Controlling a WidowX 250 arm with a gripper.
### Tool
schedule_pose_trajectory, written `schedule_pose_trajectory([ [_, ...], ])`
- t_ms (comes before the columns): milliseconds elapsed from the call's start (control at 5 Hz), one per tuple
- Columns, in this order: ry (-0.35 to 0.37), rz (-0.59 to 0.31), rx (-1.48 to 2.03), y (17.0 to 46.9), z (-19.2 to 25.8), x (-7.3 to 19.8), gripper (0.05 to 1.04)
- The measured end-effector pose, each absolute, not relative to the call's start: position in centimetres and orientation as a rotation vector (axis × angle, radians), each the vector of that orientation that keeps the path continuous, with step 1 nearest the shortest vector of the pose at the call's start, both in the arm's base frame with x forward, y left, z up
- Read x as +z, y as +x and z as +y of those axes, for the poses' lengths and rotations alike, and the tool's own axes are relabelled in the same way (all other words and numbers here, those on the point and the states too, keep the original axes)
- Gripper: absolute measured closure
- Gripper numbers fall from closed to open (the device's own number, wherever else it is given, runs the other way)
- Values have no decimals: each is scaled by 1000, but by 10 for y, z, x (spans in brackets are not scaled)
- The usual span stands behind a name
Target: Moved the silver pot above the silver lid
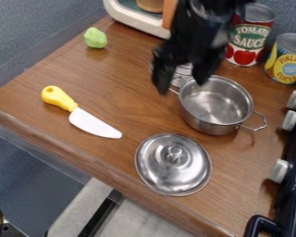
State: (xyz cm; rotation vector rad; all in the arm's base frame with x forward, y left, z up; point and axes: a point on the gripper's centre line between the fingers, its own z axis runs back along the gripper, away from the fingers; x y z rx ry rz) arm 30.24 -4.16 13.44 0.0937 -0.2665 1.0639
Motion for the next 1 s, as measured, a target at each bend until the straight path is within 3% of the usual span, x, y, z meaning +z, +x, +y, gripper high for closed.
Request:
schedule_pose_trajectory([
  [1000, 85, -275, 1065, 303, -42, 136, 83],
])
